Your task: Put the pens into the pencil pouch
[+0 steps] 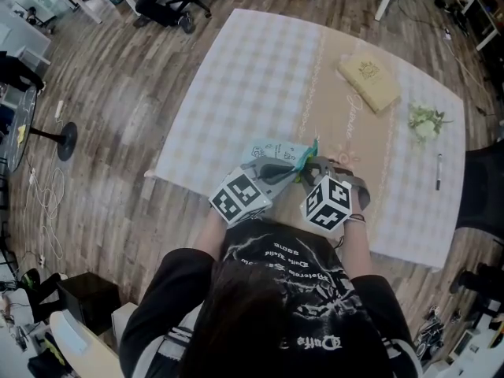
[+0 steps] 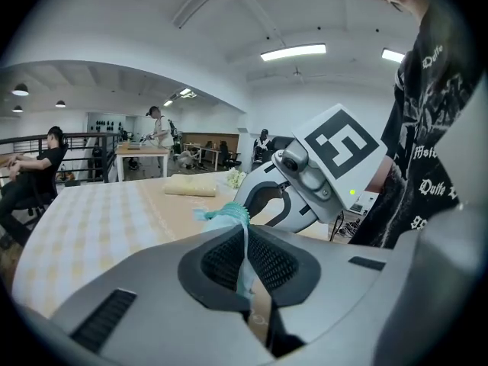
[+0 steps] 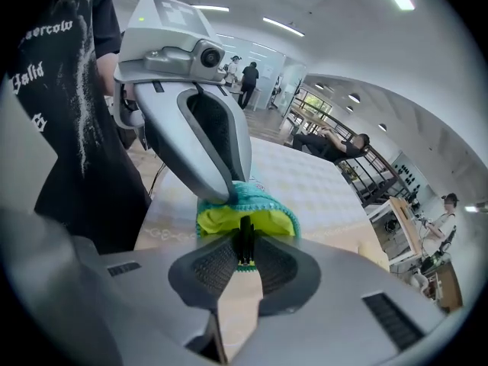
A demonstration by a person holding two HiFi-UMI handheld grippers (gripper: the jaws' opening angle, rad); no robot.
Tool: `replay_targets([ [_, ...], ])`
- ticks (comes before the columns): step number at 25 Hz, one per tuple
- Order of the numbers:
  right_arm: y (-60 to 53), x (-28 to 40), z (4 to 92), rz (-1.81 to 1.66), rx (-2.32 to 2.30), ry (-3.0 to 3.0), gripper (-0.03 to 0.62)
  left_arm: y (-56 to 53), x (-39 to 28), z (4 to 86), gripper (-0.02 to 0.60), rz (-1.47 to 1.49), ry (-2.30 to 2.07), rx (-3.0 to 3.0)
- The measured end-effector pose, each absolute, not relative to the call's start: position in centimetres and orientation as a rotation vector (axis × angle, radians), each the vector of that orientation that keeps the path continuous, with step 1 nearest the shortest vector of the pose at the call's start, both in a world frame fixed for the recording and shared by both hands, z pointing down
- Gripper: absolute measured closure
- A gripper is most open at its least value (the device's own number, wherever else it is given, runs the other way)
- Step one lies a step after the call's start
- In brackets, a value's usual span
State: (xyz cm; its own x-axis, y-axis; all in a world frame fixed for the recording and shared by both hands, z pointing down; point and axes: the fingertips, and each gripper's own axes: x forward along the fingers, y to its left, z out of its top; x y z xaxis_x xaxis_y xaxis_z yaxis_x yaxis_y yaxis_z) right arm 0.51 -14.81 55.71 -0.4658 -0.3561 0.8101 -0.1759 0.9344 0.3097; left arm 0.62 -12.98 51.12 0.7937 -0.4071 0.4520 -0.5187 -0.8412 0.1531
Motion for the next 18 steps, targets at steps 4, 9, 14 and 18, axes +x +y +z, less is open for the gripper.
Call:
replay_targets([
  [4,-14.8,0.4,55.7,-0.218,0.372,-2.073,0.526,-12.9,0.5,50.6,0.549,0.546,-0.711,2.709],
  [9,-16.3,0.5,54.8,-0.222,0.391,-2.098,0.516,-14.5,0.4,50.0,0.549,0.487,-0.727,2.686],
  [14,-15.8,1.3,52.8,-0.200,0.456,-2.153,0.453,-14.1,-0.5,49.5,0.549,0.411,-0.781,2.650],
  [18,-16.3,2.9,49.6,-0.172,0.569,-2.242,0.405,-14.2,-0.8,48.4,0.549,0.284,-0.801,2.615],
])
